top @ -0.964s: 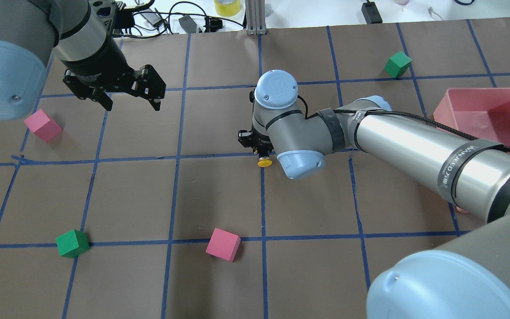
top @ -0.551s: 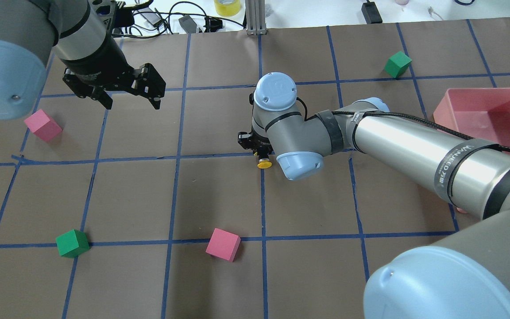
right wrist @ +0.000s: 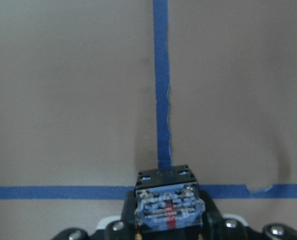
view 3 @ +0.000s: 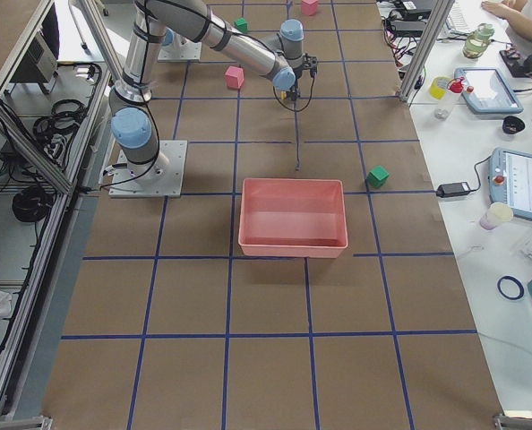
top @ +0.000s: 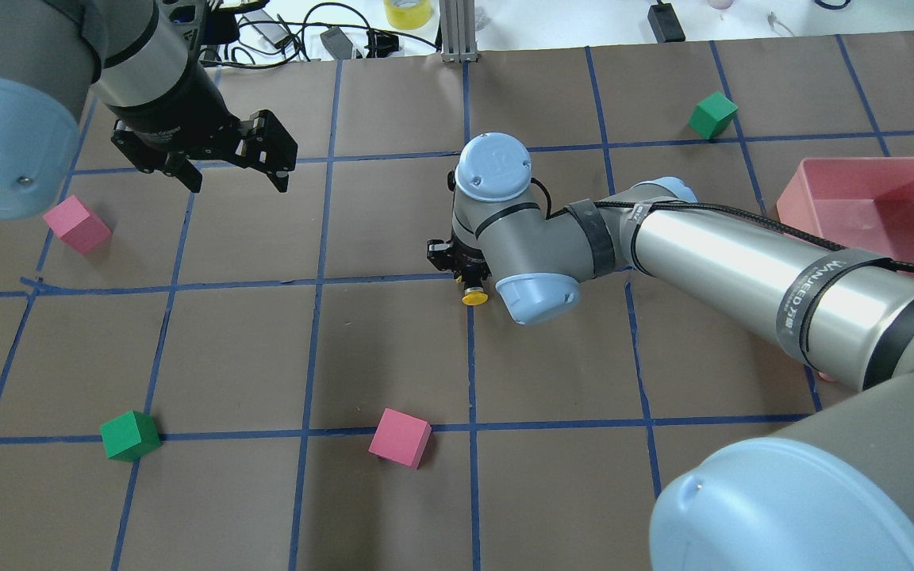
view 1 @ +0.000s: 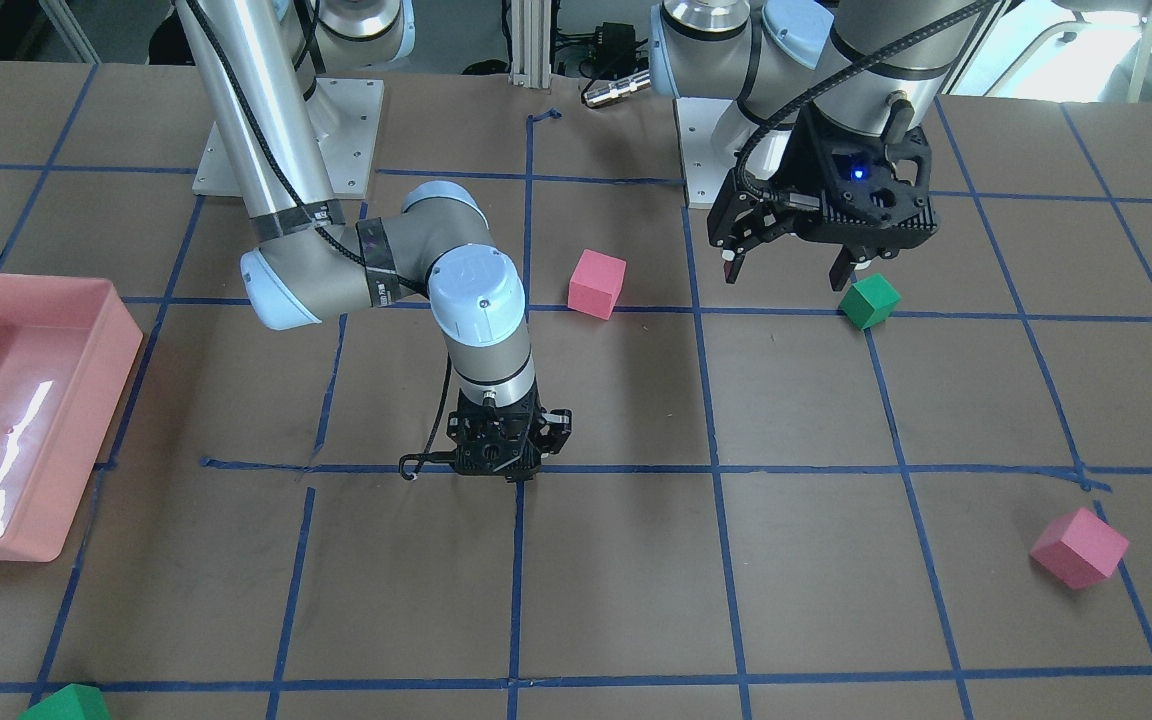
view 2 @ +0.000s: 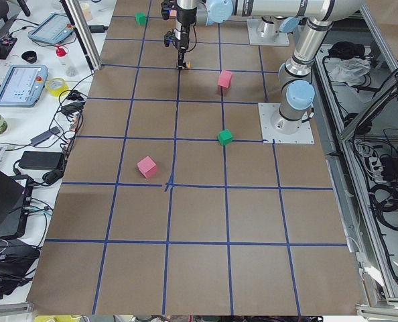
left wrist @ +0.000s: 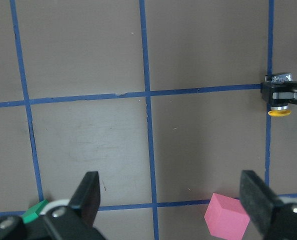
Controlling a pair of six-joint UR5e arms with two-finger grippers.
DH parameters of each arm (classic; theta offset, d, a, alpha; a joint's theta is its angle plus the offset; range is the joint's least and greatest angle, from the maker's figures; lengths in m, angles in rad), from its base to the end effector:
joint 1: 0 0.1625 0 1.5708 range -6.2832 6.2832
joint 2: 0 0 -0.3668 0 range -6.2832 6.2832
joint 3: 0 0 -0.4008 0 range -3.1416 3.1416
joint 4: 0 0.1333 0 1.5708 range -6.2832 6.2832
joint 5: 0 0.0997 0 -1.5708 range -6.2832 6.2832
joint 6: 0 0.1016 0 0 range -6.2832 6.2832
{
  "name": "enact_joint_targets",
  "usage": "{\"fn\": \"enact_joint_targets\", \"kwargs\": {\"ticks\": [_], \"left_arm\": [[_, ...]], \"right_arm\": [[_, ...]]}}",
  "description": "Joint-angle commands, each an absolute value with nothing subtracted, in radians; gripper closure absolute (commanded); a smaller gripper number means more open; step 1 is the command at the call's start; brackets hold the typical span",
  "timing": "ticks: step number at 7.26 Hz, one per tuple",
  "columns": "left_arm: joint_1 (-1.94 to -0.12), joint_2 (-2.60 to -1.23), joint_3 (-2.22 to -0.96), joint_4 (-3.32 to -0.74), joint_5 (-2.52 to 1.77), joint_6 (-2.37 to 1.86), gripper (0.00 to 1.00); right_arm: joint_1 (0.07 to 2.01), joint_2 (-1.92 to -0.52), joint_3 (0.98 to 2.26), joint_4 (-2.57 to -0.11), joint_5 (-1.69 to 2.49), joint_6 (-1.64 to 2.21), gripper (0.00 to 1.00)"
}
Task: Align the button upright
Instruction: 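Open and withdraw the right gripper while the left arm reaches toward the button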
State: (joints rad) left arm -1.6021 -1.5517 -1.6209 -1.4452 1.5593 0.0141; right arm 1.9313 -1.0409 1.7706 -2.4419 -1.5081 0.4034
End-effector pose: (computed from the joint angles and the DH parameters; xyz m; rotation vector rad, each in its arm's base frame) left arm -0.1501 -0.4980 0.4251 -0.0718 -3.1250 0.1478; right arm 0.3413 -0.5095 0.1255 0.0582 3.0259 -0.1635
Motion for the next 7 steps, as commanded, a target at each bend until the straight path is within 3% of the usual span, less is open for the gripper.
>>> {"fn": "enact_joint_targets", "kwargs": {"ticks": [1,3,4,7], "left_arm": [[-1.606,-1.522,-1.701,-1.336,1.555,0.003,0.0],[-1.615,-1.464,-1.808,-1.275,1.559,0.002,0.0],[-1.617,-1.421,-1.853,-1.278,1.559,0.002,0.0],[-1.618,-1.312,-1.988,-1.231,1.559,-0.023,0.0]], "right_arm": [[1.931,-1.046,1.787,-2.439,-1.508,0.403,0.35],[1.931,-1.058,1.789,-2.439,-1.509,0.39,0.08],[1.931,-1.092,1.783,-2.436,-1.522,0.373,0.01],[1.805,-1.245,1.76,-2.204,-1.523,0.24,0.0]]}}
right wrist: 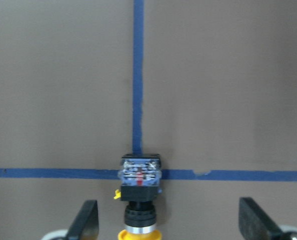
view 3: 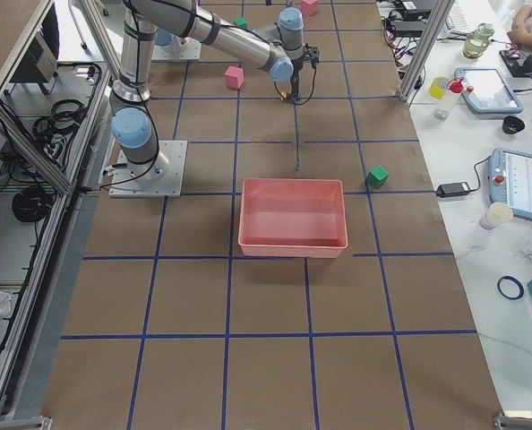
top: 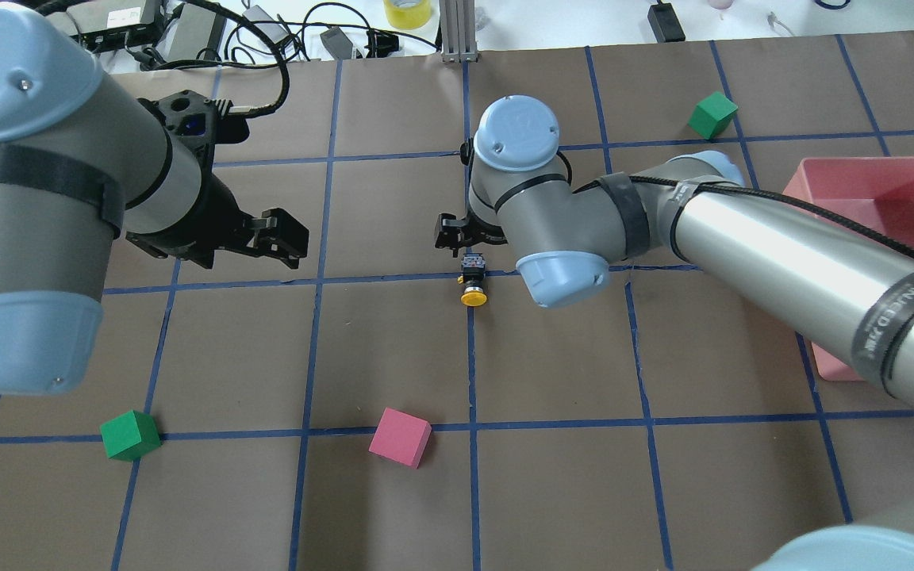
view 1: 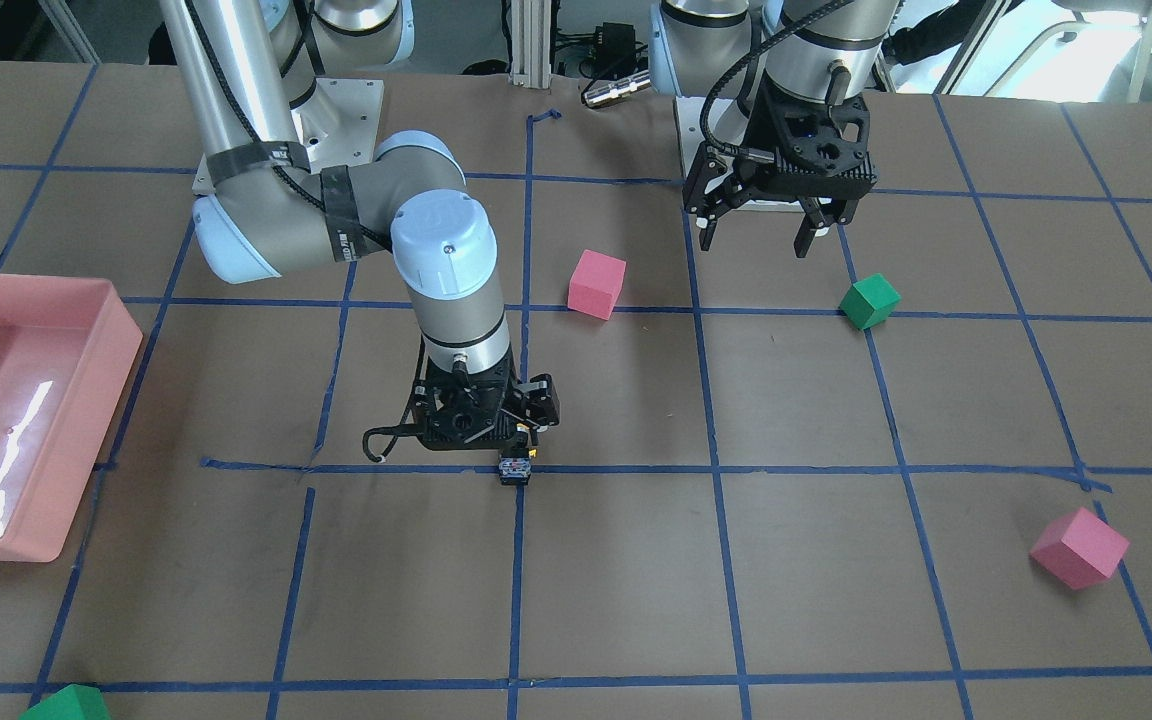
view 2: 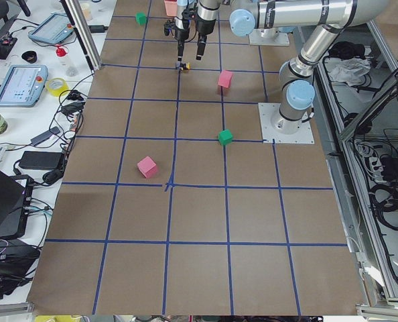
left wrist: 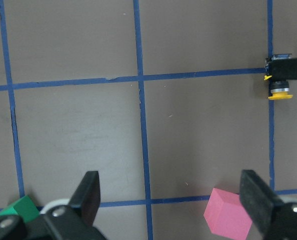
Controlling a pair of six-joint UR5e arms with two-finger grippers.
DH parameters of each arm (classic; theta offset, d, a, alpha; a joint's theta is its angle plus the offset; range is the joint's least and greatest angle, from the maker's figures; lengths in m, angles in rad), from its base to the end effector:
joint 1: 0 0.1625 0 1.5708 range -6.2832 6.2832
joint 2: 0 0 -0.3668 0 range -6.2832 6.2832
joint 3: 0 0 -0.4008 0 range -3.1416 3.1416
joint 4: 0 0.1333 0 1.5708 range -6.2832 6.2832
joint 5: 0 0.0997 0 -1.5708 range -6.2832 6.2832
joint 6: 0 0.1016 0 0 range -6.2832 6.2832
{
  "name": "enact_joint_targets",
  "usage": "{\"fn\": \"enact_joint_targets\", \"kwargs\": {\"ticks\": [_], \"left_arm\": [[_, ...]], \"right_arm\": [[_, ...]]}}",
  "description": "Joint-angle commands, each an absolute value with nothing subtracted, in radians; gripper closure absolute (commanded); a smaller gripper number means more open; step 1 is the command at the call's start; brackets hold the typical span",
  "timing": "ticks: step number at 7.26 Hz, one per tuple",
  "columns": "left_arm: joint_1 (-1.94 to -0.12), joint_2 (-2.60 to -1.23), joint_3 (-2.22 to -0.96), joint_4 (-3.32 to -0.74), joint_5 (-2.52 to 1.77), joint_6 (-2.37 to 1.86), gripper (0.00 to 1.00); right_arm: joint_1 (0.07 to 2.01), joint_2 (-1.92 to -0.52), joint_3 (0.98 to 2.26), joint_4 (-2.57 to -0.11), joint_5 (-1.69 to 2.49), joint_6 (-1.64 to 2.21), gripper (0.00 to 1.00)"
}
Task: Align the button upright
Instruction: 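Open and withdraw the right gripper while the left arm reaches toward the button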
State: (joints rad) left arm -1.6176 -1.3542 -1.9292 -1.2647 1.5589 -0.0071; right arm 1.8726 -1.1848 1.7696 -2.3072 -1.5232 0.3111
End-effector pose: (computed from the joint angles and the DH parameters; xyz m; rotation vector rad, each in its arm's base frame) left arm -0.1546 -0.4262 0.3802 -0.0634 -3.1142 0.2558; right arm 0.3061 -0.5186 0.1958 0.0087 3.0442 -0.1986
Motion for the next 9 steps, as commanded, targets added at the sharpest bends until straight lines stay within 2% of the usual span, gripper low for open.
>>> {"fn": "enact_joint_targets", "kwargs": {"ticks": [1,3,5,9], "left_arm": [[-1.62,-1.301,-2.056,-1.113,1.559,-0.025,0.0],[-1.672,-1.315,-2.175,-0.799,1.562,-0.031,0.0],[-1.762,-1.337,-2.226,-0.604,1.577,-0.055,0.0],[-1.845,-1.448,-2.383,-0.204,1.615,-0.063,0.0]], "right_arm": [[1.708,-1.315,1.756,-2.101,-1.523,0.151,0.0],[1.573,-1.438,1.706,-1.889,-1.525,-0.015,0.0],[1.568,-1.543,1.622,-1.708,-1.523,-0.02,0.0],[1.598,-1.58,1.623,-1.712,-1.525,-0.002,0.0]]}}
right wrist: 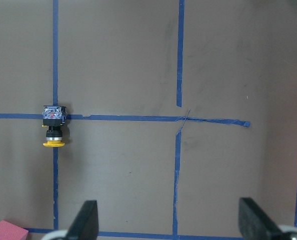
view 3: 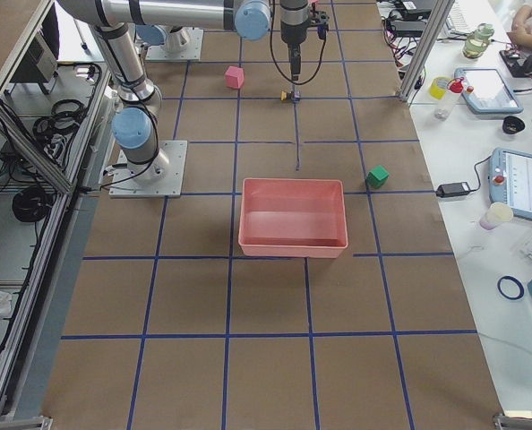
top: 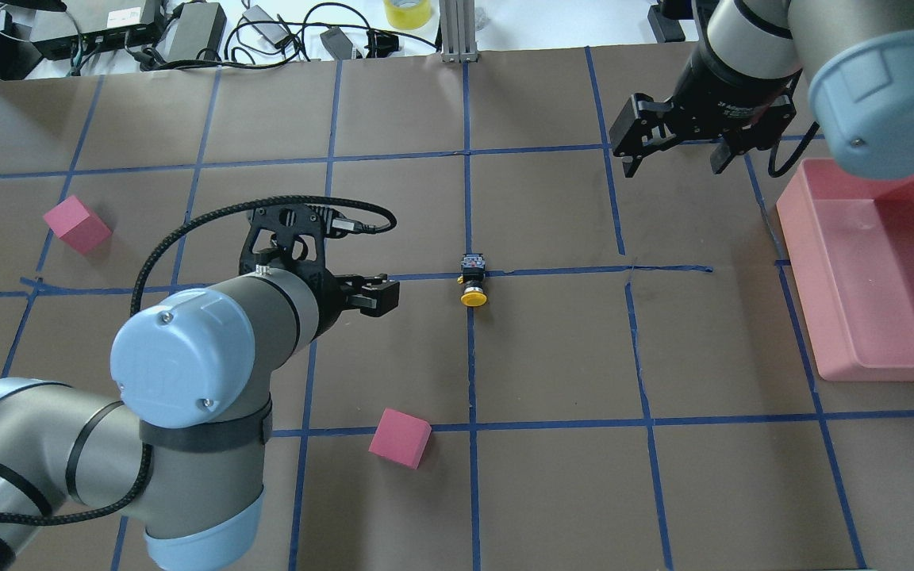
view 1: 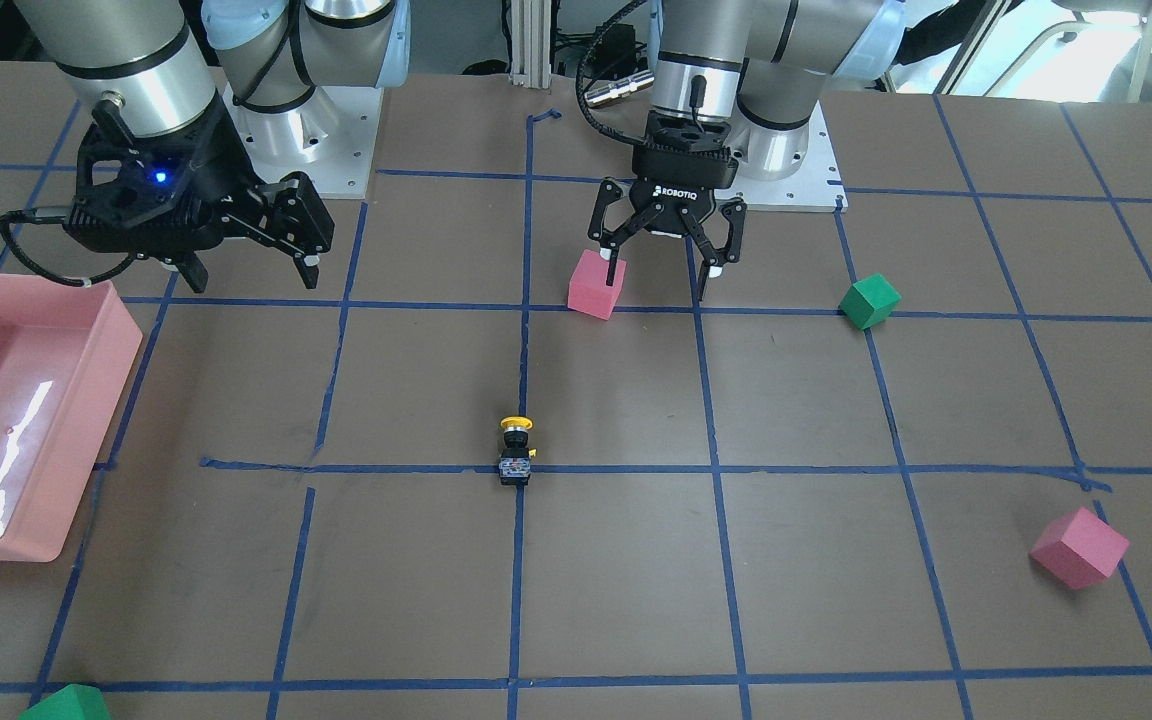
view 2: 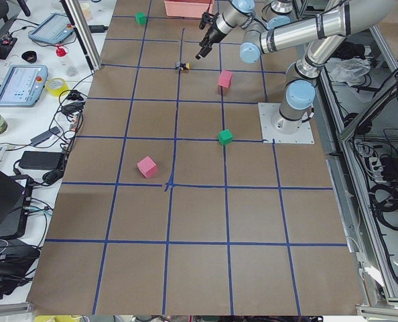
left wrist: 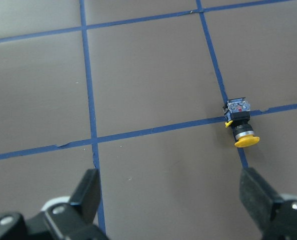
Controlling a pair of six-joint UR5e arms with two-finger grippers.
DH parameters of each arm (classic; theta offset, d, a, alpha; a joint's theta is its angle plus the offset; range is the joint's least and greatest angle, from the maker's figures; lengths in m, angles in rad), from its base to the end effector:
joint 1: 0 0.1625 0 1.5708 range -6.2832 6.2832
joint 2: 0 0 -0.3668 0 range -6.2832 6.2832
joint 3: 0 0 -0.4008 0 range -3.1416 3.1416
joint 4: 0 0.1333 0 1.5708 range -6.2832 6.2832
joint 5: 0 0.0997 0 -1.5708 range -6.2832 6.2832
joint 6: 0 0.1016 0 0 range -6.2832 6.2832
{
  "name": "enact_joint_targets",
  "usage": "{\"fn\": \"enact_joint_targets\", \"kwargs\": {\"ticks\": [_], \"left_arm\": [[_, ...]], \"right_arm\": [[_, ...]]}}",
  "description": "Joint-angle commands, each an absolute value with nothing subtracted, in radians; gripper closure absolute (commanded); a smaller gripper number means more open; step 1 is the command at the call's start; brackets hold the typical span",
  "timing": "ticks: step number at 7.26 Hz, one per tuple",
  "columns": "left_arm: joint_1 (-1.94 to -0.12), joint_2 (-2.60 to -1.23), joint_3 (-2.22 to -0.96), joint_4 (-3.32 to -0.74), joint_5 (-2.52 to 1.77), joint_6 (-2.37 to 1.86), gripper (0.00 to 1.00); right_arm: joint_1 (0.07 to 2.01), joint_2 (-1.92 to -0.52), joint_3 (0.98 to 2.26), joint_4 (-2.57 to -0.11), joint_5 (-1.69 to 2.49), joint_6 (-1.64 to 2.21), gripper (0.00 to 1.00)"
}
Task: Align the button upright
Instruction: 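Move the left gripper over the lying button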
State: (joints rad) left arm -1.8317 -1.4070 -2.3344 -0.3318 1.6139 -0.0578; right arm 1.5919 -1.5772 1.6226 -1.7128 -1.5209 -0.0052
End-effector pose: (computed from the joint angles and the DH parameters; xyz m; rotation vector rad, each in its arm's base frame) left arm -0.2307 -0.3644 0.2762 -0.2759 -2.9139 0.9663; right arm 0.1490 -0.5040 0.4197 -0.0443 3.0871 -0.1486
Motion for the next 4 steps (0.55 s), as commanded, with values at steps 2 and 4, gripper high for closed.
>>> {"fn": "enact_joint_targets", "kwargs": {"ticks": [2,4], "left_arm": [[-1.845,-1.505,-2.393,-0.08,1.609,-0.063,0.0],[-1.847,-1.546,-2.378,0.016,1.592,-0.066,0.0]], "right_arm": [[1.598,-1.58,1.629,-1.713,-1.528,-0.002,0.0],[1.598,-1.58,1.631,-1.715,-1.526,-0.003,0.0]]}}
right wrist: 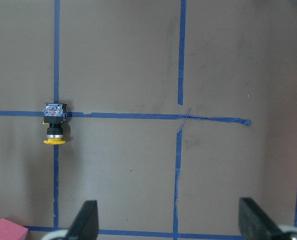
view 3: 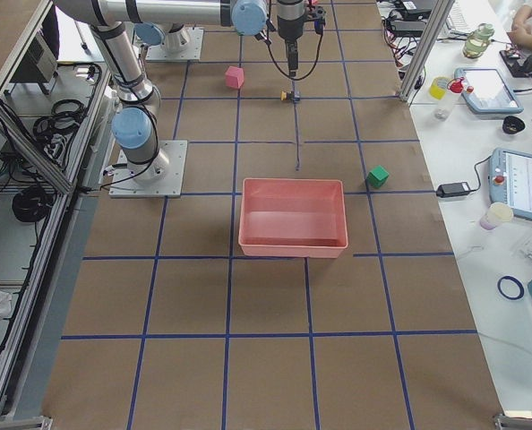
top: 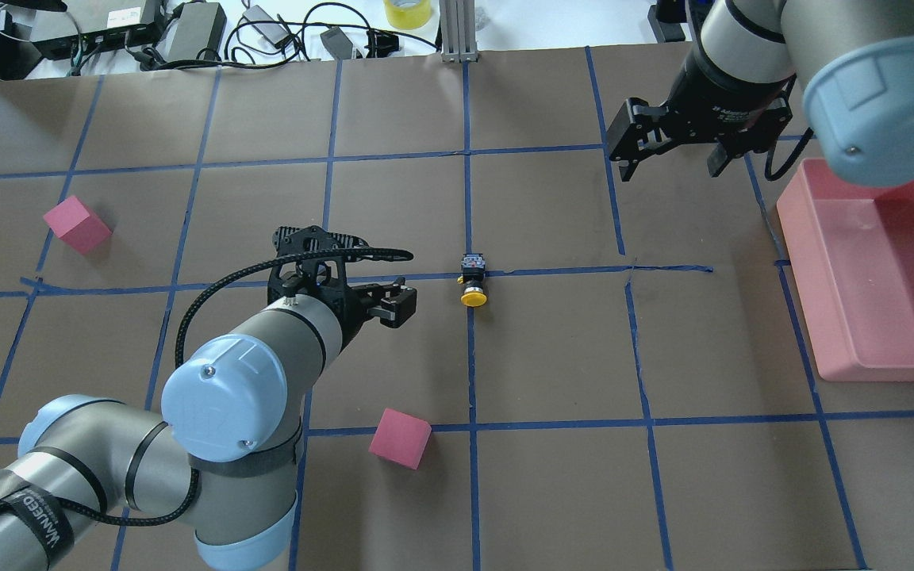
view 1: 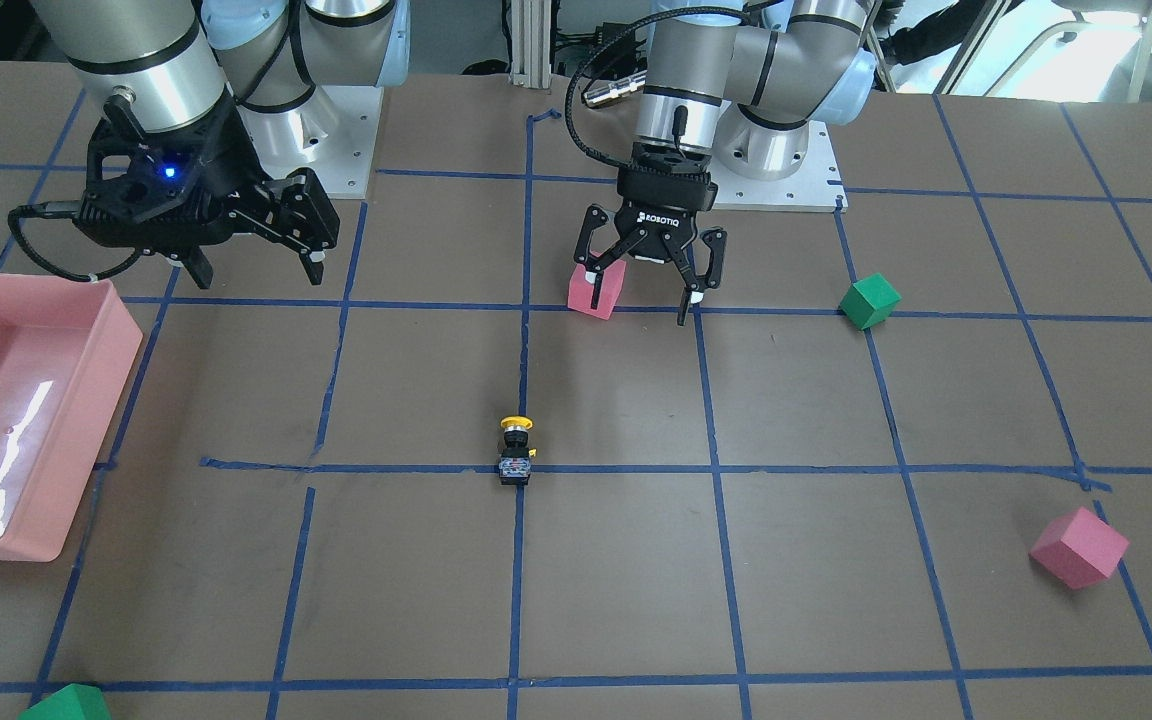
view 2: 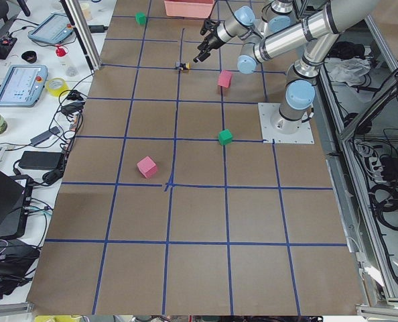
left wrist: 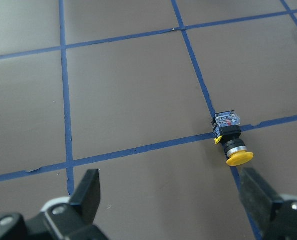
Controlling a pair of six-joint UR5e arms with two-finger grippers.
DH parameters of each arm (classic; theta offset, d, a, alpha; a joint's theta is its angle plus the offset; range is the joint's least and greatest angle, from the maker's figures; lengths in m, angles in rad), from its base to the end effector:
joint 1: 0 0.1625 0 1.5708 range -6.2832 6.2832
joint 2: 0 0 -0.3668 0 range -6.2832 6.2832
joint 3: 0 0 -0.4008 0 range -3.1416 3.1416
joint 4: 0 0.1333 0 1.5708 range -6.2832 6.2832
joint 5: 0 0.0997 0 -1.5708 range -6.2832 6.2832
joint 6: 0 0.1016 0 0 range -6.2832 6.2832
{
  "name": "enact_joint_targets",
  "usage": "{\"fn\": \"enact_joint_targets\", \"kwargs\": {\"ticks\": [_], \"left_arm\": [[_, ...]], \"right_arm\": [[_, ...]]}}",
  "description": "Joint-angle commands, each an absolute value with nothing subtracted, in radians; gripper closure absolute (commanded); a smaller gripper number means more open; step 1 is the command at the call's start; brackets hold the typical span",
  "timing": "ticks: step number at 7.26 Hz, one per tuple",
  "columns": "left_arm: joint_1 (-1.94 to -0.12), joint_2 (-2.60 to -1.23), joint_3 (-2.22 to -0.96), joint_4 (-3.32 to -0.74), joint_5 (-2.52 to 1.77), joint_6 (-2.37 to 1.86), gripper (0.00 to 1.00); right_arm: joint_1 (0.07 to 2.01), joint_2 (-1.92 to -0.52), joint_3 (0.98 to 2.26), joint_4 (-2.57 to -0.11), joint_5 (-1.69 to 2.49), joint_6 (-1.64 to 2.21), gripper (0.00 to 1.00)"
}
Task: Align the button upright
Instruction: 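Move the left gripper over the lying button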
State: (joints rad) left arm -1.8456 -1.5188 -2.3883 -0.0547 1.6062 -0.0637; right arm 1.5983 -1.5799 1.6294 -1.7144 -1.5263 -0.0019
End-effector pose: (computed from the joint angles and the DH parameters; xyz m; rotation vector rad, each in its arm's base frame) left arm -0.2367 -0.3614 0.2448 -0.2796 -2.8270 1.1116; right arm 0.1517 -0.5018 0.4178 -0.0487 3.0922 -0.1447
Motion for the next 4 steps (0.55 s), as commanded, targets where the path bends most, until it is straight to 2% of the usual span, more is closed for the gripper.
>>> {"fn": "enact_joint_targets", "kwargs": {"ticks": [1,4], "left_arm": [[-1.845,-1.572,-2.366,0.023,1.554,-0.063,0.0],[-1.885,-1.693,-2.336,0.02,1.566,-0.058,0.0]], "right_arm": [[1.598,-1.58,1.631,-1.715,-1.52,-0.003,0.0],[1.598,-1.575,1.632,-1.718,-1.522,-0.003,0.0]]}}
